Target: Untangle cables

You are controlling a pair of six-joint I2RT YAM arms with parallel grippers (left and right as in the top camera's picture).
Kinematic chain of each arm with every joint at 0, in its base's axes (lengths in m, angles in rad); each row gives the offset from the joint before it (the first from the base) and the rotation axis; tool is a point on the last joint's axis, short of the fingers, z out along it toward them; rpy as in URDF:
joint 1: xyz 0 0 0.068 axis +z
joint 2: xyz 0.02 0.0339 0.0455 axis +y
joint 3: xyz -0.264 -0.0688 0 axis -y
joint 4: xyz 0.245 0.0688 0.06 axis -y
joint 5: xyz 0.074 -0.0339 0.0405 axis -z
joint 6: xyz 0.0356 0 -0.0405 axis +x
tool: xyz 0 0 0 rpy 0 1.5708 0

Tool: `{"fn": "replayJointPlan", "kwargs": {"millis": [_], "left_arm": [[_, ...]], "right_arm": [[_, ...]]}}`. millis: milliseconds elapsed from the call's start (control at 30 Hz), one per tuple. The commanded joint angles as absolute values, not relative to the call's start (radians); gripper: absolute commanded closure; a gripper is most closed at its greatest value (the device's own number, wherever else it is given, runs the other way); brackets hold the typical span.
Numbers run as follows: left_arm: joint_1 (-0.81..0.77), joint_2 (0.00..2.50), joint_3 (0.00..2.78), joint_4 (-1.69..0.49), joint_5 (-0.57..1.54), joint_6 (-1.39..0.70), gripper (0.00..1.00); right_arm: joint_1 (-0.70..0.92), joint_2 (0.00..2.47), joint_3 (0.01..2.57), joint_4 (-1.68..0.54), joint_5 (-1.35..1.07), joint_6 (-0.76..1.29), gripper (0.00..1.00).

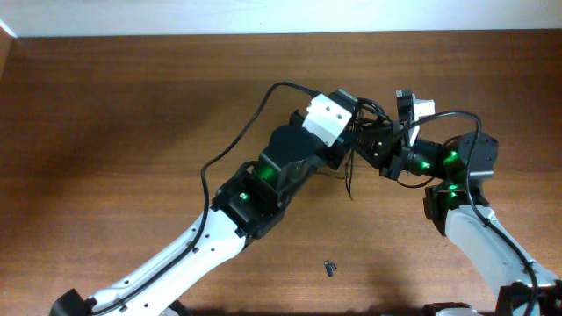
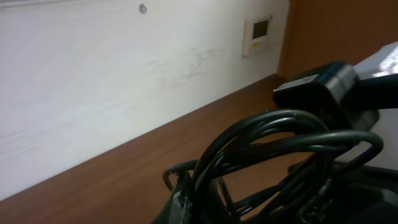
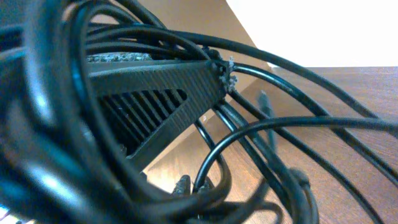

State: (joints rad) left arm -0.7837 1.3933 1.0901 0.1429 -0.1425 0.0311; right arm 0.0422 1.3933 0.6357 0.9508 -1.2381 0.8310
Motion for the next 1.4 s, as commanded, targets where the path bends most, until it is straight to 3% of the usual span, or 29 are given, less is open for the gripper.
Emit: {"fn": "replayJointPlan", "kwargs": {"millis": [0,200,367,1000,1367], "left_arm": [[-0.786,1.399,1.098,0.142,-0.277,0.042,1.0],[-0.782,1.399,1.098,0.146,-0.532,0.038,1.0],[-0.703,1.399,1.098,0.141,-0.577,0.038,1.0],[-0.483,1.399,1.098,0.126,-0.714,-0.012,1.0],[-0.483,1.399,1.098,0.125,-1.039,-0.094,1.0]], "right_arm": [[0.046,1.394,0.64,0.967,-1.253,0.82,0.96],[0.046,1.394,0.64,1.176,-1.411,0.821,0.96],[0.046,1.394,0.64,1.308,-1.551,0.821,0.96],[0.046,1.394,0.64,1.294,-1.552,0.824,0.96],[0.046,1.394,0.64,1.294,-1.552,0.825,0.96]]}}
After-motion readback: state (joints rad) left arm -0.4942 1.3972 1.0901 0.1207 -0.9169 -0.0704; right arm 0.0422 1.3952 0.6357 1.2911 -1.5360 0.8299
